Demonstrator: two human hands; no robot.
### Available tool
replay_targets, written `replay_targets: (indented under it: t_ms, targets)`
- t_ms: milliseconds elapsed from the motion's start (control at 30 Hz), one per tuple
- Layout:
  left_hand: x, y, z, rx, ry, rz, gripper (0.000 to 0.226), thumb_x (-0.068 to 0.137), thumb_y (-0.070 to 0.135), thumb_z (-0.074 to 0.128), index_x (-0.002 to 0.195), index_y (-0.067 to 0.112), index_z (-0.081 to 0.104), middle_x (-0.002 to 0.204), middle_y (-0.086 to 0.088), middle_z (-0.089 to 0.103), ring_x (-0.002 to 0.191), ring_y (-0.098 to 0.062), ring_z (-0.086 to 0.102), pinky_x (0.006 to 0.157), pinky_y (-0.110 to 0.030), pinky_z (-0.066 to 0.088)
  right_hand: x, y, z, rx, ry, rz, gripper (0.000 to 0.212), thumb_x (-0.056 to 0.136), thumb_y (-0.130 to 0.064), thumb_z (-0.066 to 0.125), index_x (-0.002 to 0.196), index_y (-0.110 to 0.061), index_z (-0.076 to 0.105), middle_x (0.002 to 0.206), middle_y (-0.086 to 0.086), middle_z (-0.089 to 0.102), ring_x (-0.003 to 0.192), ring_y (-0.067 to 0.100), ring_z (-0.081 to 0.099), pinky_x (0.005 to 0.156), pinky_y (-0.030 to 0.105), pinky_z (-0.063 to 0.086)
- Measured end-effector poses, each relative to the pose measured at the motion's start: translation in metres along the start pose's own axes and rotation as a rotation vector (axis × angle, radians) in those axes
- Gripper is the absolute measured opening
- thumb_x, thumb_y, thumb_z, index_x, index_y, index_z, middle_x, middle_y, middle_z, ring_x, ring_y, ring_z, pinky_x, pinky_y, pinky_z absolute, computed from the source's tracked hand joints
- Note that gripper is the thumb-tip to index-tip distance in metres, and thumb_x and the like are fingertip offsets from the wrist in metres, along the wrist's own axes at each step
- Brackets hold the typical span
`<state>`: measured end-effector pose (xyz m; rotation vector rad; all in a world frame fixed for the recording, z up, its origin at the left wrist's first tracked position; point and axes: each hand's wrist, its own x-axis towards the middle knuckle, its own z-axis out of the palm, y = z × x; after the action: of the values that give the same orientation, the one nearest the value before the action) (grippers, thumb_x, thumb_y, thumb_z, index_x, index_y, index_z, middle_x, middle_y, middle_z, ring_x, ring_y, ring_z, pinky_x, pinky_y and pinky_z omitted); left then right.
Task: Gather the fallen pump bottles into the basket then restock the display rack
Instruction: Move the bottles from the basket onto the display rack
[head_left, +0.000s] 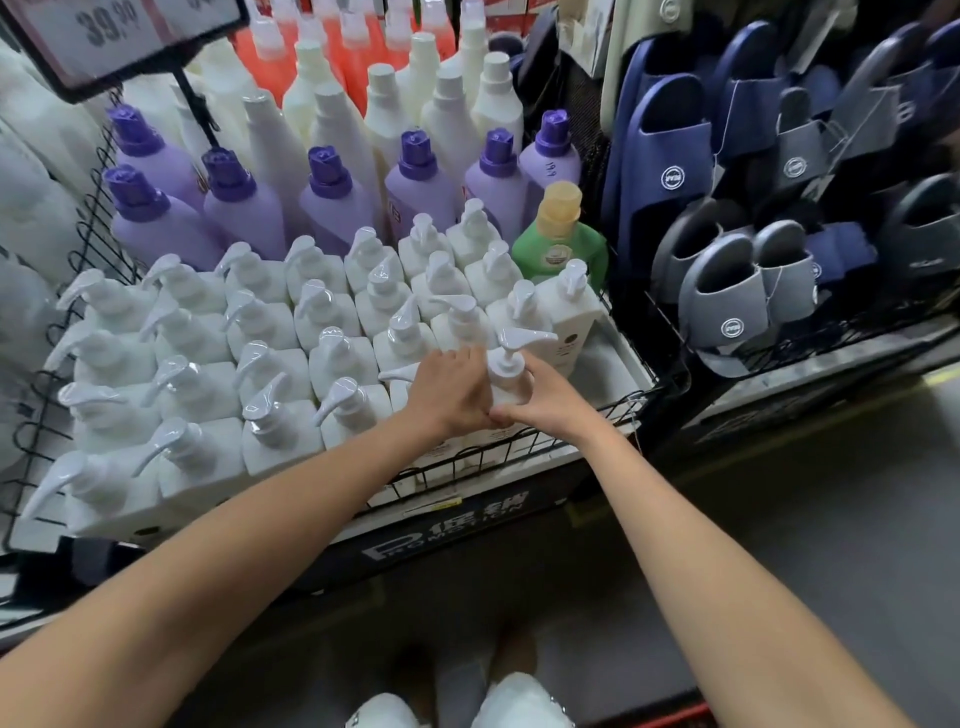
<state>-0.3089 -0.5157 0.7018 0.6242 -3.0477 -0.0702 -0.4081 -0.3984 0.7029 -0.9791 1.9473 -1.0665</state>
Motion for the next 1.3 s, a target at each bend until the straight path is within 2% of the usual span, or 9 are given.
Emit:
replay_targets:
  t_ms: [133, 200, 367, 500, 633, 833, 967, 1067, 1300]
  targets:
    - [-0.003, -0.003, 0.002, 0.121, -0.045, 0.066, 0.062, 0.071, 0.060, 0.062, 0.110, 0.013, 0.054, 0.104, -0.003, 0.065, 0.095, -0.024, 0.060, 0.078, -0.032, 0.034, 0.000, 0.013, 0.008, -0.025, 0.001, 0.061, 0.055, 0.075, -0.008, 0.077, 0.124, -0.017, 0.056, 0.114, -0.003, 0.063, 0.114, 0.018, 0.057, 0.094, 0.028, 0.044]
    - [-0.005, -0.005, 0.002, 0.135, -0.069, 0.083, 0.058, 0.073, 0.058, 0.061, 0.110, 0.013, 0.055, 0.105, -0.003, 0.065, 0.096, -0.024, 0.060, 0.081, -0.032, 0.034, -0.001, 0.015, 0.010, -0.044, 0.004, 0.082, 0.054, 0.077, -0.010, 0.076, 0.126, -0.014, 0.055, 0.114, -0.002, 0.061, 0.113, 0.016, 0.055, 0.090, 0.025, 0.040]
    - [-0.010, -0.007, -0.002, 0.121, -0.063, 0.062, 0.051, 0.078, 0.059, 0.056, 0.103, 0.015, 0.059, 0.103, -0.002, 0.067, 0.099, -0.024, 0.057, 0.084, -0.032, 0.034, -0.008, 0.009, 0.018, -0.073, 0.090, 0.110, 0.057, 0.083, -0.015, 0.068, 0.135, -0.023, 0.047, 0.126, 0.002, 0.060, 0.120, 0.021, 0.053, 0.090, 0.027, 0.039]
    - [-0.022, -0.011, -0.007, 0.171, -0.037, 0.102, 0.058, 0.082, 0.062, 0.053, 0.103, 0.009, 0.060, 0.106, -0.006, 0.066, 0.105, -0.025, 0.054, 0.089, -0.035, 0.035, -0.021, 0.002, 0.029, -0.118, 0.150, 0.160, 0.071, 0.088, -0.022, 0.065, 0.149, -0.019, 0.029, 0.148, 0.006, 0.039, 0.134, 0.024, 0.039, 0.107, 0.034, 0.034]
    - [-0.036, -0.011, -0.011, 0.198, -0.045, 0.145, 0.059, 0.084, 0.063, 0.049, 0.108, 0.010, 0.057, 0.112, -0.007, 0.064, 0.111, -0.026, 0.051, 0.096, -0.040, 0.031, -0.037, 0.003, 0.038, -0.188, 0.135, 0.177, 0.074, 0.089, -0.029, 0.065, 0.150, -0.017, 0.026, 0.154, 0.003, 0.030, 0.141, 0.020, 0.030, 0.115, 0.037, 0.028]
    - [-0.055, -0.003, -0.018, 0.132, 0.003, 0.178, 0.048, 0.089, 0.043, 0.050, 0.123, 0.009, 0.048, 0.122, -0.009, 0.057, 0.118, -0.029, 0.049, 0.104, -0.045, 0.029, -0.071, 0.003, 0.040, -0.401, 0.216, 0.175, 0.064, 0.091, -0.035, 0.058, 0.147, -0.021, 0.032, 0.151, 0.001, 0.038, 0.138, 0.019, 0.036, 0.110, 0.037, 0.034]
    - [-0.066, 0.023, -0.015, 0.091, 0.004, 0.248, 0.048, 0.086, 0.042, 0.053, 0.123, 0.011, 0.048, 0.123, -0.008, 0.056, 0.117, -0.028, 0.050, 0.102, -0.041, 0.033, -0.112, 0.014, 0.037, -0.631, 0.300, 0.243, 0.057, 0.092, -0.040, 0.054, 0.143, -0.021, 0.039, 0.142, 0.001, 0.049, 0.131, 0.022, 0.044, 0.099, 0.038, 0.043]
    - [-0.071, 0.058, -0.014, 0.102, 0.008, 0.350, 0.048, 0.086, 0.043, 0.053, 0.121, 0.010, 0.048, 0.119, -0.009, 0.056, 0.113, -0.029, 0.052, 0.097, -0.039, 0.036, -0.150, 0.024, 0.026, -0.756, 0.371, 0.305, 0.051, 0.091, -0.041, 0.052, 0.135, -0.018, 0.045, 0.127, 0.006, 0.058, 0.120, 0.028, 0.052, 0.089, 0.040, 0.047]
    - [-0.104, 0.188, 0.002, 0.144, -0.059, 0.618, 0.052, 0.086, 0.048, 0.053, 0.122, 0.011, 0.048, 0.121, -0.008, 0.055, 0.116, -0.029, 0.051, 0.096, -0.040, 0.037, -0.273, 0.079, 0.004, -0.771, 0.493, 0.548, 0.053, 0.090, -0.043, 0.051, 0.136, -0.016, 0.046, 0.126, 0.008, 0.058, 0.119, 0.031, 0.051, 0.091, 0.042, 0.045]
